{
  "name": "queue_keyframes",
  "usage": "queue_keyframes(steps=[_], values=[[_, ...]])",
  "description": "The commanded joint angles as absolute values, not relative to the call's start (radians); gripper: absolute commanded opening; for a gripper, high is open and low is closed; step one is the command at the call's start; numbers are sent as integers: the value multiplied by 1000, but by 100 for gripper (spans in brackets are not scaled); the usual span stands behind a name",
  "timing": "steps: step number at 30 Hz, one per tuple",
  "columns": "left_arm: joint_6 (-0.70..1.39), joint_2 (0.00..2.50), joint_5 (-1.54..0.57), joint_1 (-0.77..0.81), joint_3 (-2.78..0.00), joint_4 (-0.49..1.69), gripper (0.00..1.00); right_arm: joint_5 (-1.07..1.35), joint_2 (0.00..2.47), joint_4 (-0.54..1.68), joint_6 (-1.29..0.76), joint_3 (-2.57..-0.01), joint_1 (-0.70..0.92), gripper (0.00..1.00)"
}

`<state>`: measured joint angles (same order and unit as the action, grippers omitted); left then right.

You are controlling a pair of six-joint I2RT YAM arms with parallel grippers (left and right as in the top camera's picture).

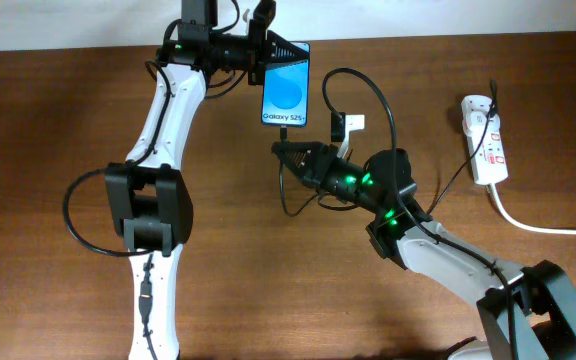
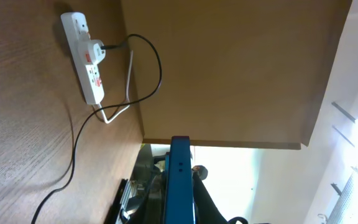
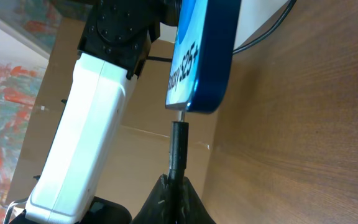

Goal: Plug charger to phone and switch on socket

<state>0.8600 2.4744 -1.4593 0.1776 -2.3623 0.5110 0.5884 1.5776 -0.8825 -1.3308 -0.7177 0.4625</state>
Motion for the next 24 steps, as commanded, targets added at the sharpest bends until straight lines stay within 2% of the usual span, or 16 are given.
queue_keyframes(steps=[1,24], values=[[870,2455,-1526,181,-2374,508,0,563,1581,-886,-1314,-733,457,4],[836,2455,-1522,203,-2374,508,0,527,1581,-907,-1317,-741,457,4]])
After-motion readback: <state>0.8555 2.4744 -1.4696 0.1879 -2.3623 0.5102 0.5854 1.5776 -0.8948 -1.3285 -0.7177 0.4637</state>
